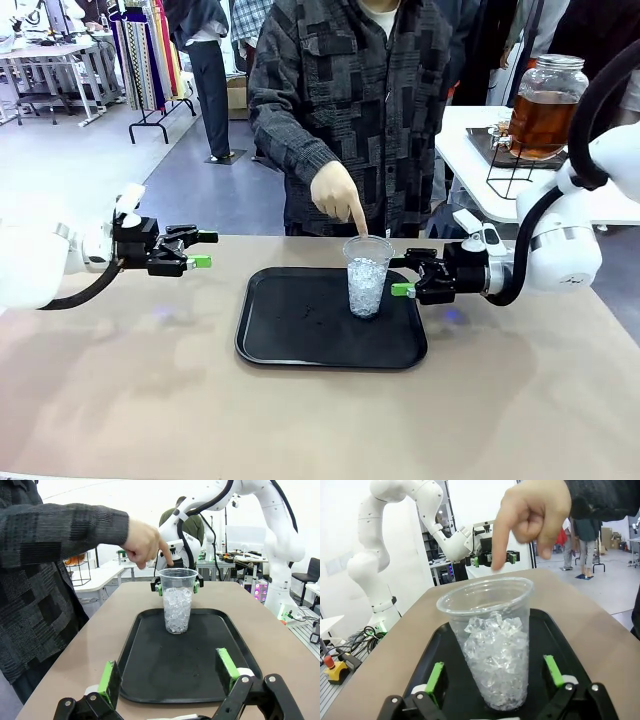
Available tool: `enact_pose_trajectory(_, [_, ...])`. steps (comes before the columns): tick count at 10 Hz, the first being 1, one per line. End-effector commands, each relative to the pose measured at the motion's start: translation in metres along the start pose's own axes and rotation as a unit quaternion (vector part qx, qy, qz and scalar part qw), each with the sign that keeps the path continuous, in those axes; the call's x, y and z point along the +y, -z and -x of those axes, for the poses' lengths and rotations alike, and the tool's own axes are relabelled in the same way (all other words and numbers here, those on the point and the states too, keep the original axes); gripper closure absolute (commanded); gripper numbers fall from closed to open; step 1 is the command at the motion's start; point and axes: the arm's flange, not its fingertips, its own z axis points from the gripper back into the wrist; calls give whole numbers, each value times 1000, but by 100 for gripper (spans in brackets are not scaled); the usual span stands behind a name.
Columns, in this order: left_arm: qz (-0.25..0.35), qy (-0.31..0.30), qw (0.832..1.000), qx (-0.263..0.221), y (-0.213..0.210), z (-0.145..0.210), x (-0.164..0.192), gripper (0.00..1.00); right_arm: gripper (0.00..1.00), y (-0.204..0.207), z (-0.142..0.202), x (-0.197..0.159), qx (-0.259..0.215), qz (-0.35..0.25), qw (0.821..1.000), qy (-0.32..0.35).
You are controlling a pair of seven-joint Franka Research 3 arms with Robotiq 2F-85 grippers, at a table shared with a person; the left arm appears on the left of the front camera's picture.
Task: Pour the drink into the iced cup.
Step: Pick up the iced cup indicated by the human and present it to them.
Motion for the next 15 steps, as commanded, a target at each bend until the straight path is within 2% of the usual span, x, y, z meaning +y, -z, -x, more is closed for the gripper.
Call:
enact_pose_trajectory(1, [0, 1, 1000, 0, 1, -2, 0, 0, 0, 13, 1, -6, -1, 11, 1000, -14])
enact_pose_trajectory(8, [0, 1, 1000, 0, 1, -2, 0, 0, 0, 37, 0, -13, 15, 4, 1000, -20])
enact_pose_trajectory(15, [0, 1, 1000, 0, 1, -2, 0, 0, 0, 60, 2, -18, 24, -29, 999, -11])
